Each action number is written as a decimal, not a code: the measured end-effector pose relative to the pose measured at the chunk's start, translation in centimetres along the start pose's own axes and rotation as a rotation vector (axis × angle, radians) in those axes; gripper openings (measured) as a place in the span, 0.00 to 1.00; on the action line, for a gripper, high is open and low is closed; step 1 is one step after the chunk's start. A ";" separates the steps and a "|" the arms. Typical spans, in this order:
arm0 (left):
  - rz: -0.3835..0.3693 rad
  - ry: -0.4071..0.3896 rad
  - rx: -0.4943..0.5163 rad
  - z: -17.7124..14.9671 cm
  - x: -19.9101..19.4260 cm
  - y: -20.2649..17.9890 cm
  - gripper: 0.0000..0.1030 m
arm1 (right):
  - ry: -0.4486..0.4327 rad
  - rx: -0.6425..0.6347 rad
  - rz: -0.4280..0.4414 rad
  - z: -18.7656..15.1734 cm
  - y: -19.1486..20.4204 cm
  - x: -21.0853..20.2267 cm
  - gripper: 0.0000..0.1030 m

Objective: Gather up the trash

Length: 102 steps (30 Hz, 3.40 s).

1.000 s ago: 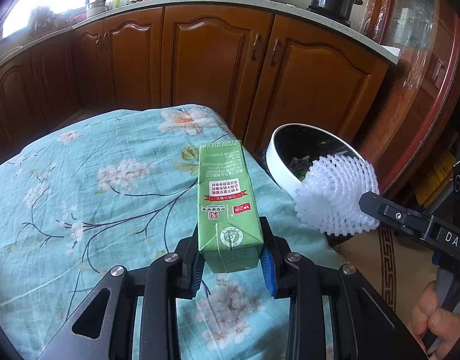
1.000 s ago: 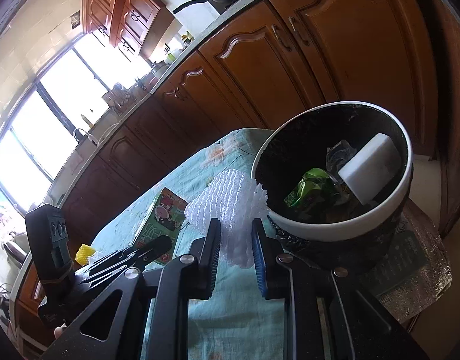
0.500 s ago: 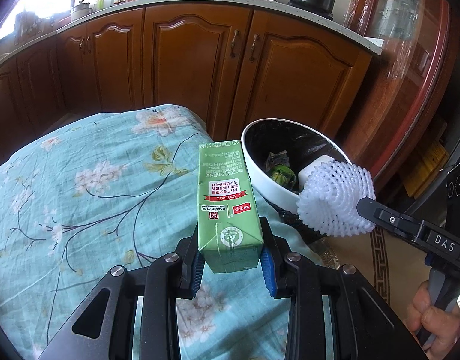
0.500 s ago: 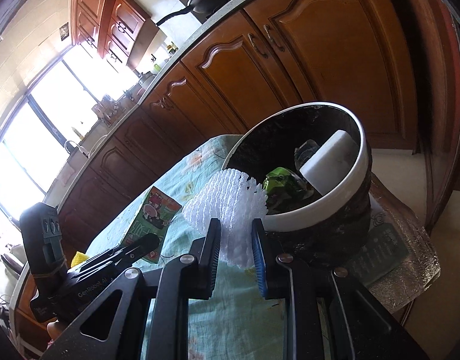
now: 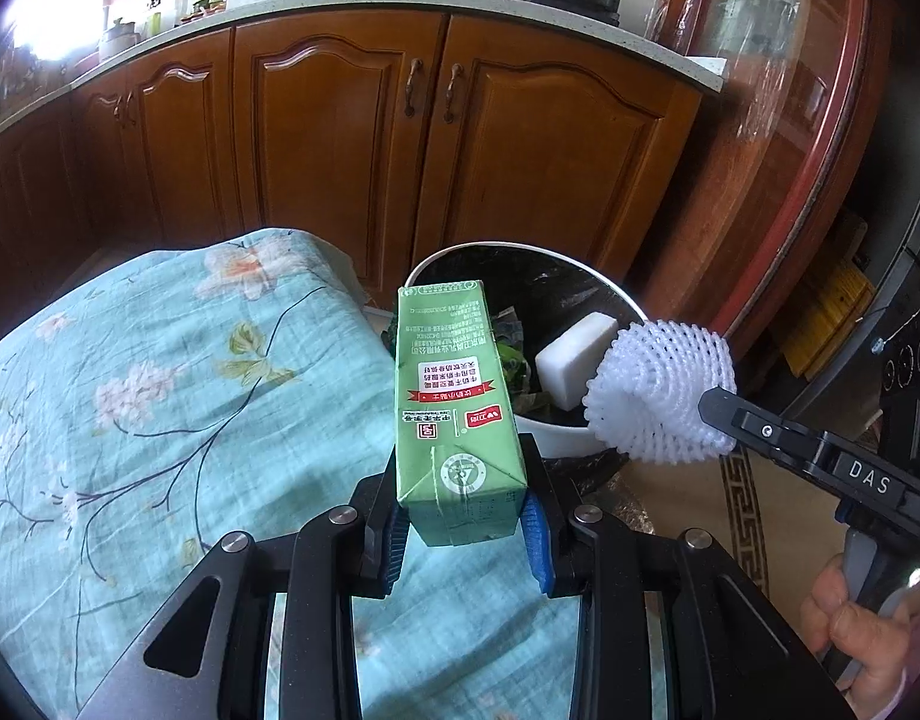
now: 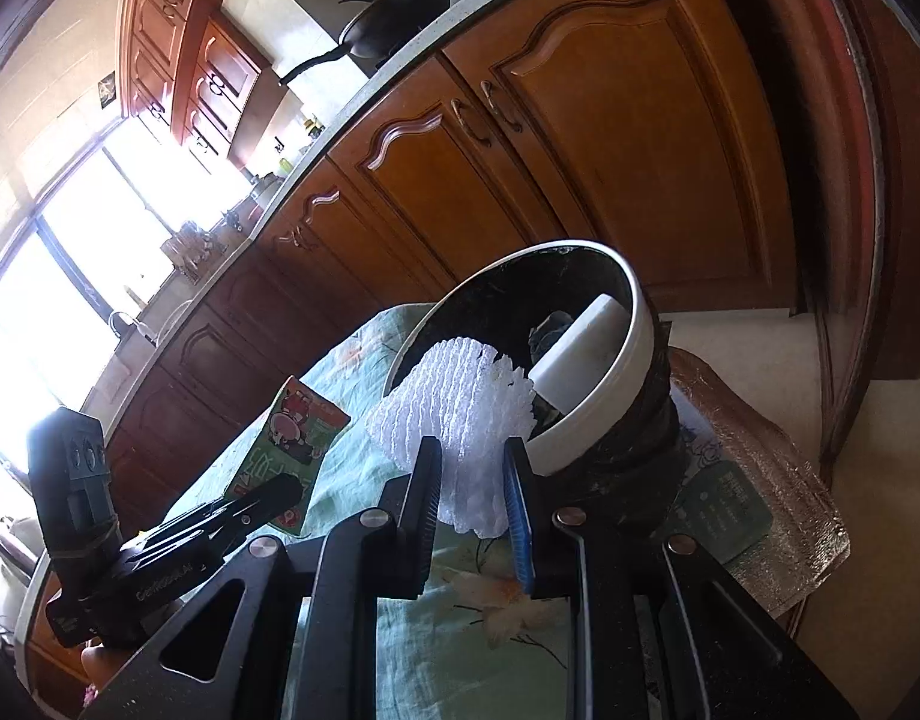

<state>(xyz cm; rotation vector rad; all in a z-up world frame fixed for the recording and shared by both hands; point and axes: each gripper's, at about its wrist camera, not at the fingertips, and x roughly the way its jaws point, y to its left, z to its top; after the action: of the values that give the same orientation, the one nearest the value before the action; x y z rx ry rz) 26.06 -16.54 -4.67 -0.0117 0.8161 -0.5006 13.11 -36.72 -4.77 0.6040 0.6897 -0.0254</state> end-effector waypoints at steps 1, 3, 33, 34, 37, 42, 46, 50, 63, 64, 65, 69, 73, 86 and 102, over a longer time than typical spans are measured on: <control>-0.002 0.000 0.005 0.2 0.2 -0.2 0.30 | -0.005 0.000 -0.002 0.2 -0.1 -0.1 0.20; -0.005 0.002 0.012 0.7 0.6 -0.5 0.30 | -0.016 -0.004 -0.010 0.8 -0.2 -0.1 0.20; 0.009 0.087 0.042 6.6 10.3 -2.4 0.30 | -0.008 -0.130 -0.127 5.9 0.2 4.1 0.21; 0.010 0.091 0.041 6.7 10.5 -2.4 0.30 | -0.004 -0.133 -0.130 5.9 0.2 4.3 0.21; 0.012 0.102 0.040 6.9 11.3 -2.3 0.30 | 0.009 -0.140 -0.138 5.9 0.4 4.9 0.22; 0.023 0.115 0.042 7.0 12.0 -2.5 0.30 | 0.027 -0.158 -0.151 5.9 0.7 5.8 0.22; 0.025 0.122 0.037 7.1 12.4 -2.8 0.30 | 0.037 -0.161 -0.159 6.0 0.6 6.3 0.23; 0.028 0.124 0.037 7.3 12.7 -2.8 0.30 | 0.048 -0.157 -0.162 6.2 0.5 6.8 0.24; 0.046 0.109 0.037 7.3 11.0 -3.3 0.51 | 0.055 -0.136 -0.135 6.6 0.2 6.8 0.49; 0.047 0.100 0.033 7.3 10.7 -3.2 0.54 | 0.050 -0.130 -0.130 6.6 0.2 6.6 0.53; 0.047 0.094 0.032 7.2 10.4 -3.2 0.54 | 0.045 -0.125 -0.128 6.6 0.1 6.4 0.54; 0.050 0.080 0.030 6.9 9.2 -3.1 0.54 | 0.029 -0.112 -0.120 6.3 0.3 5.5 0.54; 0.049 0.064 0.024 6.4 7.8 -2.9 0.59 | 0.013 -0.104 -0.111 6.0 0.6 4.7 0.59; 0.050 0.046 -0.043 2.9 3.5 -1.3 0.66 | -0.016 -0.073 -0.076 2.5 2.2 2.1 0.74; 0.082 -0.017 -0.142 -5.3 -4.1 1.5 0.75 | -0.070 -0.134 -0.079 -3.9 5.4 -2.0 0.92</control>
<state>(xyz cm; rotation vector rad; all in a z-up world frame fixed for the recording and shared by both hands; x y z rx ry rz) 20.60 -12.47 -5.76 -0.1133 0.8311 -0.3643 10.38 -30.54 -3.18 0.4451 0.6420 -0.0731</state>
